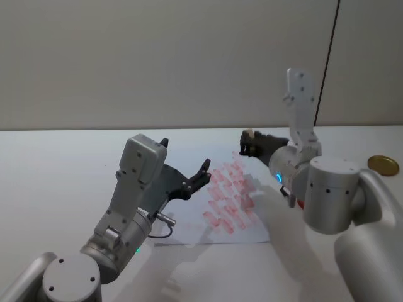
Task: Use the one hand to pick up the stamp and affix it onto the A4 paper.
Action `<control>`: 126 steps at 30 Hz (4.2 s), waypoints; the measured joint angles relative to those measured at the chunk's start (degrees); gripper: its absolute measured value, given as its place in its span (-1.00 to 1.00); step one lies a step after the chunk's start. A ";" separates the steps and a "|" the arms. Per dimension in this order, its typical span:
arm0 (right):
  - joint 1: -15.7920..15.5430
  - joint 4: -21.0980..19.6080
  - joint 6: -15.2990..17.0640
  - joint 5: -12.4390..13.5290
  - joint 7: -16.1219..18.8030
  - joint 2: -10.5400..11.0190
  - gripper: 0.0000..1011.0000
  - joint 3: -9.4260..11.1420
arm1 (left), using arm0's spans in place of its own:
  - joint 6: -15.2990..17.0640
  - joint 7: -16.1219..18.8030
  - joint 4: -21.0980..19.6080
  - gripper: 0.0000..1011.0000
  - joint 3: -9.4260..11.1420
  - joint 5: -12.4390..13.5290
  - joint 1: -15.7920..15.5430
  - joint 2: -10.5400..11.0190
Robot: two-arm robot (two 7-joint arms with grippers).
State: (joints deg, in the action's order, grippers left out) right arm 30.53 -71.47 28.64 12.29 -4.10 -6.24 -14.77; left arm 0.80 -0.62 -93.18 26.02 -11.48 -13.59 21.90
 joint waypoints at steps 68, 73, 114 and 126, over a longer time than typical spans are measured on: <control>-10.40 -9.93 6.28 4.76 -2.79 6.71 -0.56 6.96 | 0.00 0.00 0.00 0.96 0.00 0.00 0.00 -0.01; -10.83 -10.57 6.67 5.02 -3.06 6.73 -0.56 7.05 | 0.00 0.00 0.00 0.96 0.00 0.00 0.00 0.00; -9.67 -8.45 4.65 2.43 -2.43 6.29 0.48 7.59 | 0.00 0.00 0.00 0.96 0.00 0.00 0.00 0.00; -12.64 -13.56 -0.59 -0.48 -0.18 7.36 0.98 7.30 | 0.00 0.00 0.00 0.96 0.00 0.00 0.00 0.00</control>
State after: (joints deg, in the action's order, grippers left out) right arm 17.89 -85.04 28.05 11.80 -4.28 1.11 -7.47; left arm 0.80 -0.62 -93.18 26.03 -11.48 -13.59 21.89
